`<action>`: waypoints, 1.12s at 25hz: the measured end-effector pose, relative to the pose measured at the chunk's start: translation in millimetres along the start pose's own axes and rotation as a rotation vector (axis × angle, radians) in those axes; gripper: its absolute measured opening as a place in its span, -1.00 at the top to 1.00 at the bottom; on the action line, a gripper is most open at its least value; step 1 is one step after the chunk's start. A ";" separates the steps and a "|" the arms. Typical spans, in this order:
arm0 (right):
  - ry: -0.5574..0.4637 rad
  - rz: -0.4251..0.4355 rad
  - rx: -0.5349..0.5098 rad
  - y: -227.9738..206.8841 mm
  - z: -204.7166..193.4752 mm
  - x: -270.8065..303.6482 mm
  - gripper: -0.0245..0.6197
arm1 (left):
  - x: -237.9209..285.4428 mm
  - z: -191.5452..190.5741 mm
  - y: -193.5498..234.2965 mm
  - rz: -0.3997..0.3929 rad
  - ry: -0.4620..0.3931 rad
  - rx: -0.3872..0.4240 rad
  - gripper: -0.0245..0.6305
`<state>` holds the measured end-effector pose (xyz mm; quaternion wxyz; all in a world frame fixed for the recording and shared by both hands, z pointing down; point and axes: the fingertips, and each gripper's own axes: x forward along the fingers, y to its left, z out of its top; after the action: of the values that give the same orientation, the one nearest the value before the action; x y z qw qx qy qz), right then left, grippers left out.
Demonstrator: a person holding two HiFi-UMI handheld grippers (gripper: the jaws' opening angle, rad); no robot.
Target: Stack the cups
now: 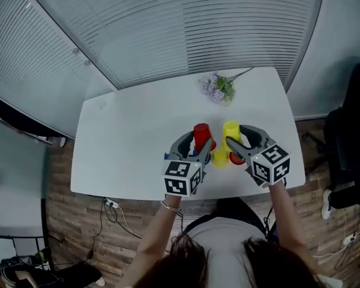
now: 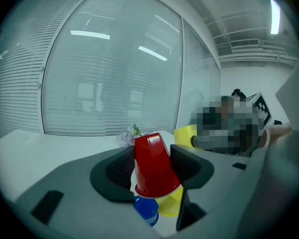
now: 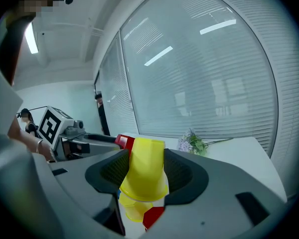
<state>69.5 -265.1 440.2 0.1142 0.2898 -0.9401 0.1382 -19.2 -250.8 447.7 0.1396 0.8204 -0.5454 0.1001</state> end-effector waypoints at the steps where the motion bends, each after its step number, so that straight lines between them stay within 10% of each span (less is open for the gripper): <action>1: -0.004 -0.008 -0.007 2.0 -0.6 -1.1 0.17 | -1.9 -1.0 -2.1 0.003 -0.009 0.011 0.19; 28: -0.014 -0.155 -0.115 17.0 -35.3 -4.3 0.17 | -11.7 -34.8 -29.5 0.089 -0.175 0.268 0.19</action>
<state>67.9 -238.0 468.7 0.1343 0.3554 -0.9221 0.0727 3.1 -218.2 473.2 -0.0237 0.8122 -0.5732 0.1062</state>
